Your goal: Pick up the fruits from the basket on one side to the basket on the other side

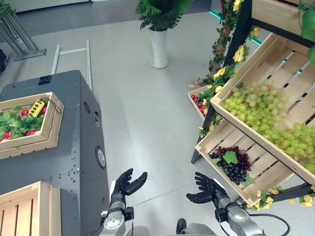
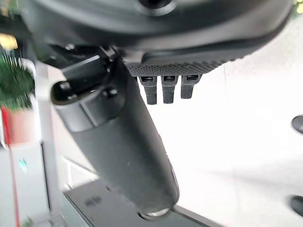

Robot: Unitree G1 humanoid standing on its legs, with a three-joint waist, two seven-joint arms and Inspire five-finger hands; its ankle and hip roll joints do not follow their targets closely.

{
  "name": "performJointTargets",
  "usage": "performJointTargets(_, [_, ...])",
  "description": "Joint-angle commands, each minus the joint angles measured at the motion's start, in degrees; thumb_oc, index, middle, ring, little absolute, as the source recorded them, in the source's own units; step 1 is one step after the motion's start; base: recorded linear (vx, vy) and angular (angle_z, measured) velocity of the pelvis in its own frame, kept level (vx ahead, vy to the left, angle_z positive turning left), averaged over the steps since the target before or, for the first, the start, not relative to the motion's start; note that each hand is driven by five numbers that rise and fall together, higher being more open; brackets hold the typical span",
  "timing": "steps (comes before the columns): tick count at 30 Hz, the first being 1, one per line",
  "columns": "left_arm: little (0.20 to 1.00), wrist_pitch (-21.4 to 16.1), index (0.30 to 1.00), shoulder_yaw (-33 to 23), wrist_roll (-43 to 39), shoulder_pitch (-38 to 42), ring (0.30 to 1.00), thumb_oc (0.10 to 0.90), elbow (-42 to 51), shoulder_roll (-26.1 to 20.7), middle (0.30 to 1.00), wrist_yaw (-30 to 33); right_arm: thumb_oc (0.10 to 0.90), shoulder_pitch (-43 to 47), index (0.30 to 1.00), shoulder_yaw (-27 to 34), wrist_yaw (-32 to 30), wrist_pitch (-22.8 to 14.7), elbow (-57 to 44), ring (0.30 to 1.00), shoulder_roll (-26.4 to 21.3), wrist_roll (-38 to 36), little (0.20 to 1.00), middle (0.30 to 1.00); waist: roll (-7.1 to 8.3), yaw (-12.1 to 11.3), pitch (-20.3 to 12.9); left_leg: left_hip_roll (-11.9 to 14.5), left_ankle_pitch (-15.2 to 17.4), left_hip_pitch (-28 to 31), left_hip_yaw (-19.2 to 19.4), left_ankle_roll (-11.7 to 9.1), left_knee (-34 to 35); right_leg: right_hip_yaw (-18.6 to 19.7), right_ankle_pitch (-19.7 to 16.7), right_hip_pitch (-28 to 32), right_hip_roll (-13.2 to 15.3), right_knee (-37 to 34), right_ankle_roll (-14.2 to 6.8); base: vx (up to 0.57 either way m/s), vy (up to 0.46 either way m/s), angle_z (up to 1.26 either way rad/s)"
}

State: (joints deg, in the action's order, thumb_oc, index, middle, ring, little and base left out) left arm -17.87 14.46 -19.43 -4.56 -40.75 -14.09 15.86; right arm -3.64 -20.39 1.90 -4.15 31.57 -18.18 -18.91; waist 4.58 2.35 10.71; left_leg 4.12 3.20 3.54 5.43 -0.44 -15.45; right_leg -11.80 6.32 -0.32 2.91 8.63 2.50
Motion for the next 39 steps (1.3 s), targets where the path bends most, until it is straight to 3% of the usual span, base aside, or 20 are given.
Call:
performJointTargets(1, [0.900, -6.6, 0.900, -0.7, 1.3, 3.8, 0.900, 0.800, 3.6, -0.9, 0.900, 0.6, 0.800, 2.5, 0.900, 2.6, -2.3, -4.1, -0.6, 0.900, 1.5, -2.4, 0.900, 0.900, -0.93, 1.1, -3.6, -0.3, 1.2, 2.3, 0.3, 0.0, 1.4, 6.3, -2.1, 5.6, -2.8, -7.0, -0.7, -0.12, 0.191, 0.11])
performJointTargets(5, [0.900, -6.2, 0.900, 0.6, 1.9, 4.0, 0.900, 0.800, 4.3, -2.0, 0.900, -0.2, 0.800, 2.2, 0.900, 1.9, -4.4, -2.8, -1.1, 0.900, 2.4, -3.7, 0.900, 0.900, -2.09, 1.3, -3.5, -1.6, 4.6, 4.6, -0.7, 0.7, 10.2, 5.7, -1.2, 4.5, -1.9, -4.2, -2.2, -0.20, 0.254, 0.21])
performJointTargets(10, [0.900, -6.7, 0.900, 1.6, 2.1, 4.5, 0.900, 0.800, 5.0, -3.2, 0.900, 0.0, 0.800, 2.3, 0.900, 1.4, -5.9, -2.4, -1.6, 0.900, 3.8, -5.6, 0.900, 0.900, -2.94, 1.2, -2.4, -4.5, 4.2, 4.7, -2.1, 2.4, 15.6, 6.5, -5.4, 0.7, -0.2, -5.3, -5.6, -0.26, 0.256, 0.05])
performJointTargets(14, [0.900, -6.5, 0.900, 2.4, 3.9, 5.5, 0.900, 0.800, 3.8, -3.4, 0.900, -0.8, 0.800, 2.8, 0.900, 1.6, -7.7, -0.6, 0.0, 0.900, 4.9, -4.9, 0.900, 0.900, -3.51, 1.5, -1.1, -5.7, 3.3, 5.3, 0.4, 3.4, 19.7, 4.9, -11.2, -2.9, 1.7, -9.3, -8.8, -0.30, 0.264, -0.21])
performJointTargets(15, [0.900, -6.9, 0.900, 2.7, 4.7, 5.4, 0.900, 0.800, 3.6, -3.8, 0.900, -0.7, 0.800, 3.1, 0.900, 1.8, -6.1, -1.3, 1.0, 0.900, 5.2, -5.6, 0.900, 0.900, -3.33, 1.0, -1.1, -6.1, 3.3, 5.5, 1.5, 3.6, 20.5, 3.0, -13.0, -3.1, 2.4, -11.3, -9.6, -0.25, 0.130, -0.18])
performJointTargets(17, [0.900, -7.4, 0.900, 2.6, 4.2, 5.1, 0.900, 0.800, 3.2, -4.1, 0.900, 0.0, 0.800, 4.0, 0.900, 1.6, -4.5, -1.8, 2.2, 0.900, 5.3, -5.1, 0.900, 0.900, -3.57, 0.2, -1.0, -6.1, 3.3, 5.5, 3.1, 3.6, 20.5, 0.6, -13.9, -3.8, 3.2, -8.9, -9.6, -0.21, 0.093, -0.47])
performJointTargets(19, [0.900, -8.7, 0.900, 1.3, 3.5, 4.7, 0.900, 0.800, 2.2, -4.6, 0.900, 0.2, 0.800, 4.9, 0.900, 0.7, -3.4, -2.1, 2.5, 0.900, 5.3, -4.5, 0.900, 0.900, -5.14, -0.8, -0.9, -5.2, 2.6, 5.2, 4.1, 4.1, 20.5, -1.3, -9.7, -3.7, 4.8, 5.2, -8.5, -0.19, 0.088, -0.57])
performJointTargets(21, [0.900, -8.7, 0.900, 1.2, 3.1, 4.8, 0.900, 0.800, 1.1, -4.5, 0.900, 0.5, 0.800, 4.8, 0.900, 0.0, -4.0, -2.1, 3.2, 0.900, 5.7, -4.0, 0.900, 0.900, -5.43, -1.4, -1.2, -4.8, 2.1, 3.8, 4.2, 4.4, 19.5, -1.0, -6.1, -2.0, 5.6, 9.7, -6.8, -0.14, -0.015, -0.32])
performJointTargets(23, [0.900, -8.3, 0.900, 1.3, 2.6, 5.0, 0.900, 0.800, 0.2, -4.2, 0.900, 0.4, 0.800, 4.9, 0.900, -0.4, -4.6, -2.3, 4.5, 0.900, 6.1, -4.7, 0.900, 0.900, -5.16, -1.8, -1.7, -4.7, 2.2, 2.7, 3.6, 4.5, 18.6, -0.8, -4.5, 0.1, 5.8, 8.4, -6.3, -0.12, -0.093, -0.08])
performJointTargets(25, [0.900, -6.5, 0.900, 2.5, 3.0, 6.0, 0.900, 0.800, -3.4, -2.8, 0.900, 0.5, 0.800, 6.6, 0.900, -0.5, -2.3, -3.9, 12.5, 0.900, 7.7, -7.9, 0.900, 0.900, -3.52, -4.0, -3.1, -4.4, 2.4, 0.6, 4.9, 3.2, 16.1, -3.5, -2.7, 7.4, 5.3, -5.2, -6.7, -0.13, -0.188, 0.08])
performJointTargets(27, [0.900, -5.3, 0.900, 3.1, 3.5, 7.0, 0.900, 0.800, -6.9, -1.5, 0.900, 1.2, 0.800, 9.2, 0.900, -0.5, -1.6, -5.1, 18.8, 0.900, 7.7, -7.1, 0.900, 0.900, -3.12, -4.6, -3.7, -3.8, 2.0, 0.0, 6.3, 2.2, 15.8, -2.7, -4.4, 8.2, 5.1, -10.7, -7.7, -0.13, -0.124, -0.43])
performJointTargets(30, [0.900, -3.1, 0.900, 3.1, 2.7, 8.2, 0.900, 0.800, -13.6, 1.1, 0.900, 1.5, 0.800, 11.7, 0.900, 0.4, -2.0, -3.2, 25.2, 0.900, 7.7, -8.0, 0.900, 0.900, -2.87, -4.8, -4.4, -3.1, 0.6, -0.3, 6.5, 1.9, 16.8, -1.0, -5.0, 7.8, 3.8, -11.9, -7.0, -0.10, -0.110, -0.63])
performJointTargets(35, [0.900, 0.3, 0.900, 4.5, 6.3, 7.4, 0.900, 0.800, -21.7, 2.8, 0.900, -1.7, 0.800, 9.4, 0.900, 2.4, -0.1, -6.4, 28.5, 0.900, 7.9, -8.4, 0.900, 0.900, -2.35, -3.4, -5.5, -2.6, 0.8, 1.6, 5.8, 1.9, 17.5, 0.2, -4.0, 8.2, 2.4, -11.7, -5.8, 0.00, -0.100, -0.03])
performJointTargets(39, [0.900, -0.7, 0.900, 5.5, 5.7, 7.1, 0.900, 0.800, -23.9, 3.5, 0.900, -4.5, 0.800, 8.3, 0.900, 2.5, 0.2, -8.5, 30.0, 0.900, 8.3, -5.6, 0.900, 0.900, -2.79, -2.6, -5.8, -2.5, 0.7, 2.9, 5.4, 1.9, 18.6, 0.8, -3.6, 8.6, 1.7, -11.8, -5.5, 0.02, -0.060, -0.03])
